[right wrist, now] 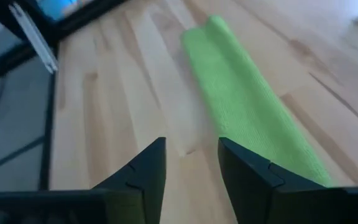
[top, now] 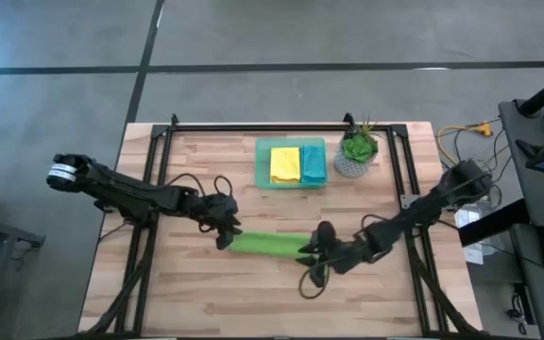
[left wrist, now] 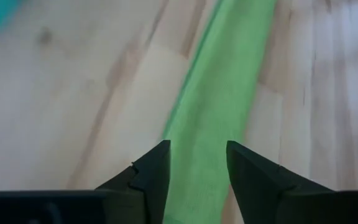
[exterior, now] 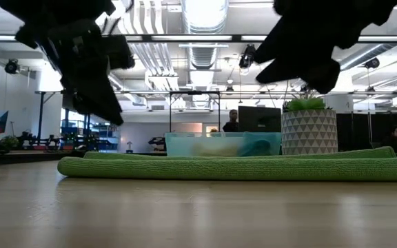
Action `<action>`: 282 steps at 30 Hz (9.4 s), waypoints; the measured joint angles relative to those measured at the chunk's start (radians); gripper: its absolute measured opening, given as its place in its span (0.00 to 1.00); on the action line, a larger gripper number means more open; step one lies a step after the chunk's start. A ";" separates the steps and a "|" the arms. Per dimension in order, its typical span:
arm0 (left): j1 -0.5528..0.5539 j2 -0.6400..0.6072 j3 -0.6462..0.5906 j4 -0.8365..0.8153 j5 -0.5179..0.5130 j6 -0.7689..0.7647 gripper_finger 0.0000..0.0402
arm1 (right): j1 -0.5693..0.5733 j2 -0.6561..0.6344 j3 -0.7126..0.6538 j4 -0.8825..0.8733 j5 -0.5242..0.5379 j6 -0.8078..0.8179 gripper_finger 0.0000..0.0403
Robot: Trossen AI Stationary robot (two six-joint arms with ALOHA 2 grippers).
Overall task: Fold microfiber towels
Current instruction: Fold the green microfiber cloth
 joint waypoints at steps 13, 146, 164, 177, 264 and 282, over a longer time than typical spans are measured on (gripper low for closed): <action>0.010 0.255 0.001 0.097 0.117 0.072 0.11 | -0.082 0.198 0.210 -0.444 -0.164 0.145 0.26; -0.011 -0.224 -0.232 0.311 0.192 -0.166 0.00 | -0.268 0.518 0.543 -0.645 -0.366 -0.416 0.18; -0.011 -0.224 -0.233 0.359 0.192 -0.169 0.00 | -0.235 0.529 0.750 -0.813 -0.228 -0.550 0.03; -0.011 -0.261 -0.231 0.499 0.192 -0.190 0.00 | -0.150 0.496 0.962 -0.830 0.042 -0.811 0.02; 0.006 -0.175 0.741 0.563 0.210 0.097 0.36 | -0.144 0.279 1.514 -0.255 -0.234 -1.274 0.02; 0.030 -0.211 0.744 0.312 0.040 0.043 0.90 | -0.158 0.272 1.514 -0.262 -0.184 -1.235 0.02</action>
